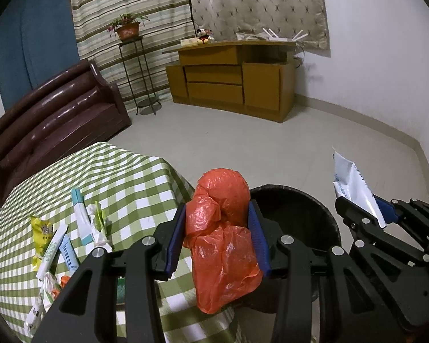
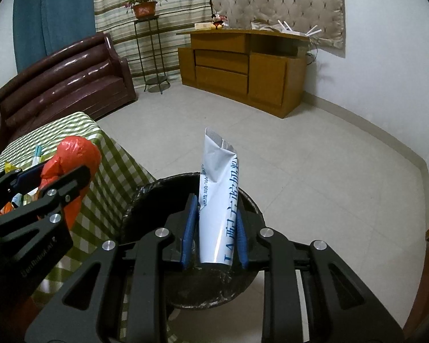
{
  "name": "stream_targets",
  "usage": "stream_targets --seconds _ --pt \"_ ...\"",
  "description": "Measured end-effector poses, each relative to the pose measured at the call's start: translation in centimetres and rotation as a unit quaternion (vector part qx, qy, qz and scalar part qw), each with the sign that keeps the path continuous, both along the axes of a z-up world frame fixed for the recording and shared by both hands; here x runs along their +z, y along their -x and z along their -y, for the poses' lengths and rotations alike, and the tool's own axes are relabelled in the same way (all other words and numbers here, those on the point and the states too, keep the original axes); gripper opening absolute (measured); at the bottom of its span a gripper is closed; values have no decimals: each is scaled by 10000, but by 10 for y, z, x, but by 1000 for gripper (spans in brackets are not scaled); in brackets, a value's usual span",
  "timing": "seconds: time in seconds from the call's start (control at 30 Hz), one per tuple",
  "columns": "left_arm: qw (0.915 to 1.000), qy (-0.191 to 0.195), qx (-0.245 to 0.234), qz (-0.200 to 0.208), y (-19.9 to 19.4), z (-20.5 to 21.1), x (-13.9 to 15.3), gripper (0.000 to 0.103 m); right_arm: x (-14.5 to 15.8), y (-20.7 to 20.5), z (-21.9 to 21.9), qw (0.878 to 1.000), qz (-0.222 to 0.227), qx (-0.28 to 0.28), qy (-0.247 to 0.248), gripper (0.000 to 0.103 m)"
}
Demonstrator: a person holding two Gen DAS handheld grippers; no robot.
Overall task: Collect trash
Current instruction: 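Open both grippers to drop the red bag and white tube into the bin, then move both grippers back over the table toward the remaining trash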
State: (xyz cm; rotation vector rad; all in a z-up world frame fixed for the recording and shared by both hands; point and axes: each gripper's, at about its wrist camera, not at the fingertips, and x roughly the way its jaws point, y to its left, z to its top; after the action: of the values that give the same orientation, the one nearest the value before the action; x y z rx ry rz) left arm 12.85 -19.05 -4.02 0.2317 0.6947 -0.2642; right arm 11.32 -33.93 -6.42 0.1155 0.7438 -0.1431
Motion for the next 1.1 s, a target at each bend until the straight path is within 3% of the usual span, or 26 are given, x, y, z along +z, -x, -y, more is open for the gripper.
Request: stream_targets --seconds 0.17,0.37,0.8,1.1 --pt "10000 -35 54 24 -1 -1 0 64 -7 -4 4 10000 -41 -28 -71 39" --pt "9999 -74 100 27 -3 0 1 65 -7 -4 10 9999 -40 -106 -80 43" --pt "9997 33 233 57 9 -21 8 67 -1 21 12 9988 -105 -446 -173 67" --pt "9991 108 387 140 37 -58 22 70 11 42 -17 9995 -121 -282 -57 67"
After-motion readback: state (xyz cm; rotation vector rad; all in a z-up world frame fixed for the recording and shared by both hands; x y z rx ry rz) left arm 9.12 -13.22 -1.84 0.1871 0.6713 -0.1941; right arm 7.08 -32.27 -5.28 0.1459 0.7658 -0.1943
